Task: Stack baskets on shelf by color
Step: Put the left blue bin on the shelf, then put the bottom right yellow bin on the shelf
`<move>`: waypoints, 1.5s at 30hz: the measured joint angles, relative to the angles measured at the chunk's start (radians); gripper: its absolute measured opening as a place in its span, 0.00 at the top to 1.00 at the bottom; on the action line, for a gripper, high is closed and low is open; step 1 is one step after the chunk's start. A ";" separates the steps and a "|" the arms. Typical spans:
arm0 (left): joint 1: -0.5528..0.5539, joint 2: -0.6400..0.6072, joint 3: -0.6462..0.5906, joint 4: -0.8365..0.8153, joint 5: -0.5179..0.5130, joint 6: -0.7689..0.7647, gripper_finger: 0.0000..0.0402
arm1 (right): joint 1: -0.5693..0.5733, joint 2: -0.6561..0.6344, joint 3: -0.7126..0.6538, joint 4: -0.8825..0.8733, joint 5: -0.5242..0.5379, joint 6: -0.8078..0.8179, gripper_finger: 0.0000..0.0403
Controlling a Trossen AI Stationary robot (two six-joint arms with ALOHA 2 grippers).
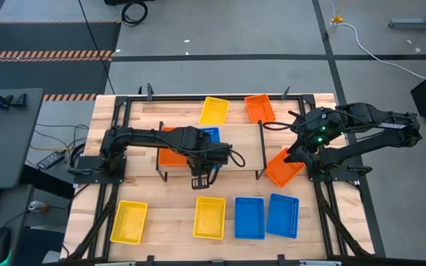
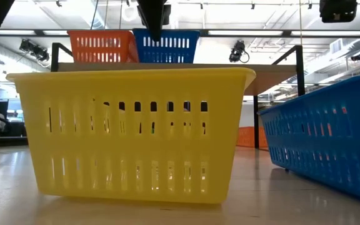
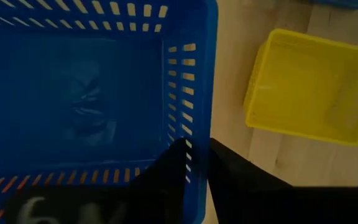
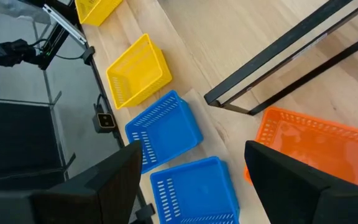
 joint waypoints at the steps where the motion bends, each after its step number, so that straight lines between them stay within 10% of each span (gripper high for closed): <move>1: -0.001 -0.001 0.000 0.006 0.000 0.000 0.82 | 0.000 0.000 0.000 0.000 0.002 0.000 0.29; 21: -0.034 -0.023 0.242 -0.028 -0.104 -0.242 0.61 | 0.015 -0.034 0.000 0.070 0.113 0.073 0.30; 37: -0.225 -0.042 0.245 0.019 -0.101 -0.623 0.70 | 0.325 0.212 0.001 0.125 0.091 0.275 0.33; 45: -0.375 -0.042 0.242 -0.003 -0.157 -0.553 0.71 | 0.471 0.318 0.000 0.175 0.099 0.395 0.33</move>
